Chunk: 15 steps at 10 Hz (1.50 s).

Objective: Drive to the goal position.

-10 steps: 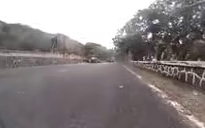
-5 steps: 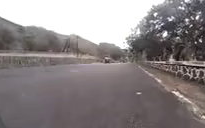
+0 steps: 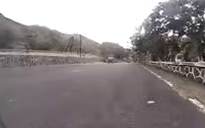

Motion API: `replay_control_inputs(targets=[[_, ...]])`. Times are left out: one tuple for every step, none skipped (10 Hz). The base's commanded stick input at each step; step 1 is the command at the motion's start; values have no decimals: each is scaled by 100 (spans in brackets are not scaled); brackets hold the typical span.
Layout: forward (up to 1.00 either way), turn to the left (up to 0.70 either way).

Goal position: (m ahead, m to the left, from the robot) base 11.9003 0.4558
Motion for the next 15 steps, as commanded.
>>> replay_control_inputs(targets=[[70, -13], [70, -24], [70, 0], [70, 0], [70, 0], [70, 0], [70, 0], [70, -27], [70, -27], [70, 0], [70, 0], [70, 0], [70, 0], [70, 0], [70, -27]])
